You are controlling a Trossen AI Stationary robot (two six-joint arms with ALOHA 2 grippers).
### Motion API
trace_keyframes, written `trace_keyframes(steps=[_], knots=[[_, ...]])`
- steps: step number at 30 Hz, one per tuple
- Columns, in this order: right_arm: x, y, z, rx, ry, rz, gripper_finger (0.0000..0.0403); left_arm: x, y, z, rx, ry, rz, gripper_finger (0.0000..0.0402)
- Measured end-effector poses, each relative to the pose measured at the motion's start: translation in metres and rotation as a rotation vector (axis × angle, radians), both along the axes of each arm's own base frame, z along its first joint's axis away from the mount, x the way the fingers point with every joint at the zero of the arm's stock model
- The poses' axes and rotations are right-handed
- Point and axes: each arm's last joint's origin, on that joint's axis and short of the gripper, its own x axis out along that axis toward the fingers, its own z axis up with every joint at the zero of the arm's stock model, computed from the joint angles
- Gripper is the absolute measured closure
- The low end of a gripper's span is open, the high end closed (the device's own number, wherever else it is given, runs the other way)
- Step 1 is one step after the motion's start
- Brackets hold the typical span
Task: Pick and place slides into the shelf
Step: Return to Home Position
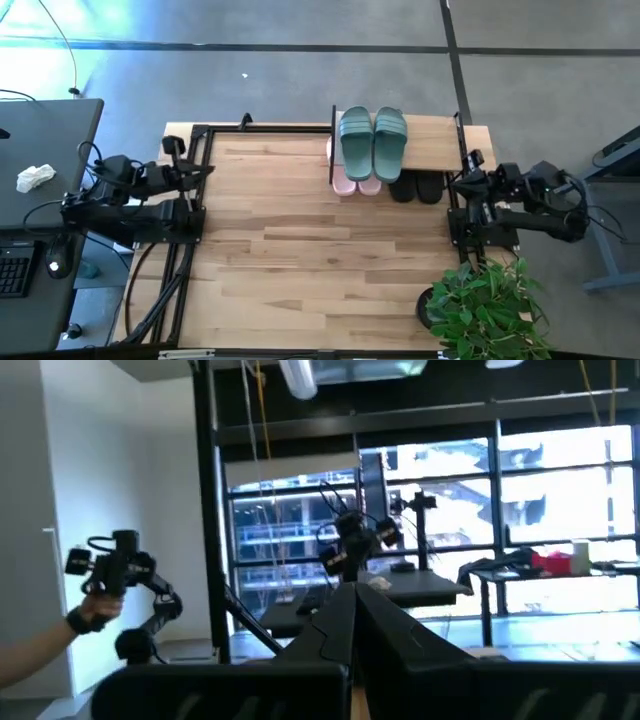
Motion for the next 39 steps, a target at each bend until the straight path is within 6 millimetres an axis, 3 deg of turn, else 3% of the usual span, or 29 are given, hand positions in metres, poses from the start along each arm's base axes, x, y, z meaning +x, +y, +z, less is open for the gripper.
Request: trace_keyframes(steps=[6, 11, 17, 22, 26, 32, 39], knots=[[0.006, -0.001, -0.009, 0.016, 0.004, -0.013, 0.0403, -0.014, -0.002, -0.012, 0.021, -0.035, 0.025, 0.0401], [0.020, -0.003, -0.026, 0.039, -0.019, -0.006, 0.0403, -0.004, 0.000, -0.022, 0.014, -0.005, 0.029, 0.0401], [0.036, -0.005, -0.054, 0.065, -0.096, 0.009, 0.0403, 0.018, 0.003, -0.051, 0.031, -0.076, 0.003, 0.0401], [0.047, -0.007, -0.083, 0.123, -0.118, 0.016, 0.0403, 0.037, 0.006, -0.091, -0.006, -0.110, -0.019, 0.0401], [0.050, -0.008, -0.095, 0.155, -0.129, -0.001, 0.0403, 0.045, 0.008, -0.119, -0.039, -0.113, -0.022, 0.0401], [0.051, -0.009, -0.097, 0.160, -0.107, -0.008, 0.0403, 0.047, 0.008, -0.123, -0.069, -0.070, -0.020, 0.0401], [0.056, -0.009, -0.112, 0.105, 0.059, -0.045, 0.0403, 0.048, 0.009, -0.131, -0.054, 0.022, -0.010, 0.0401]])
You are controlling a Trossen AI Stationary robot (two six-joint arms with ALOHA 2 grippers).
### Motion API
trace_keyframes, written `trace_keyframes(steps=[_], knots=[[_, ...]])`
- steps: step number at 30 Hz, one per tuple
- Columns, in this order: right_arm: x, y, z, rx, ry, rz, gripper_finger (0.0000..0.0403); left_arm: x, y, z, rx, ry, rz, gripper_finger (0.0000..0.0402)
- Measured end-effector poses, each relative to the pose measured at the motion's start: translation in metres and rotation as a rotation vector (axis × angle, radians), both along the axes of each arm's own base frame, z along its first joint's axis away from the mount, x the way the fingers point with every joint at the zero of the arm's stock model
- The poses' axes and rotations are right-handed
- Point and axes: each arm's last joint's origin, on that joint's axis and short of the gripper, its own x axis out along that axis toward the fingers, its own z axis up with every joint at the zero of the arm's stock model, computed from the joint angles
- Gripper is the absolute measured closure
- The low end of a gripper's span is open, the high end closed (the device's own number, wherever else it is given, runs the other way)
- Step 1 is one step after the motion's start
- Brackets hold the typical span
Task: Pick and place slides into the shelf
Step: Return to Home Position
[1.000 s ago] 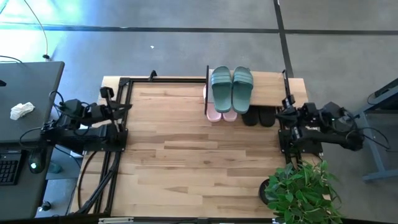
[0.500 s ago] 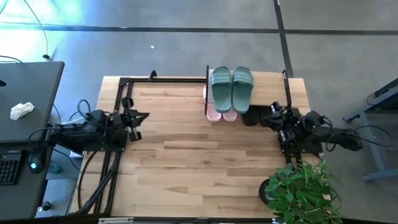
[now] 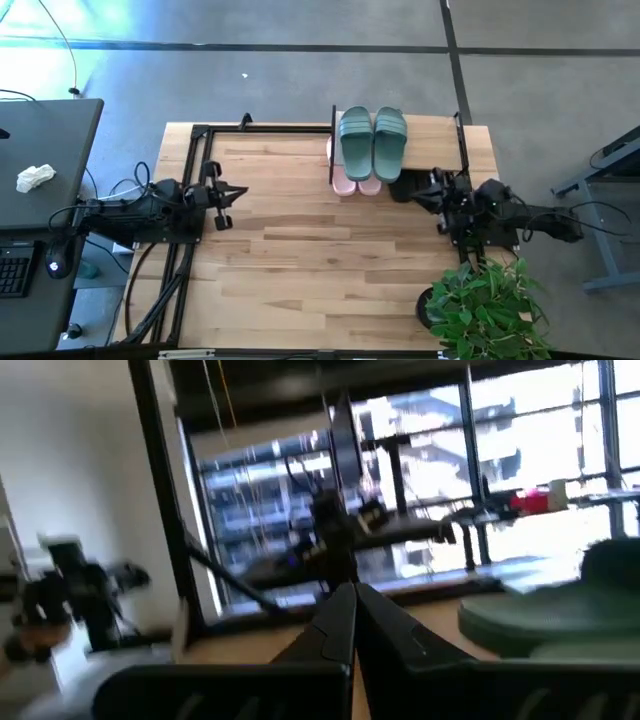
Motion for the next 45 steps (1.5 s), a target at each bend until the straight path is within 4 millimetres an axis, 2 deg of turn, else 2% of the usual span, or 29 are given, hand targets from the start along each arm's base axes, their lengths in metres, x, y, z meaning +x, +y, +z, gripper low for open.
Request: trace_keyframes(steps=[6, 9, 19, 45], knots=[[0.004, -0.001, -0.021, -0.048, 0.218, -0.027, 0.0403, 0.001, 0.000, -0.012, 0.004, 0.129, 0.003, 0.0401], [0.004, -0.001, -0.025, -0.065, 0.260, -0.043, 0.0403, 0.001, 0.000, -0.013, 0.002, 0.142, 0.003, 0.0401], [0.004, -0.004, -0.026, -0.078, 0.281, -0.130, 0.0403, 0.001, 0.000, -0.013, 0.003, 0.141, 0.003, 0.0401], [0.004, -0.004, -0.026, -0.078, 0.282, -0.130, 0.0403, 0.001, 0.000, -0.013, 0.027, 0.147, 0.005, 0.0401]])
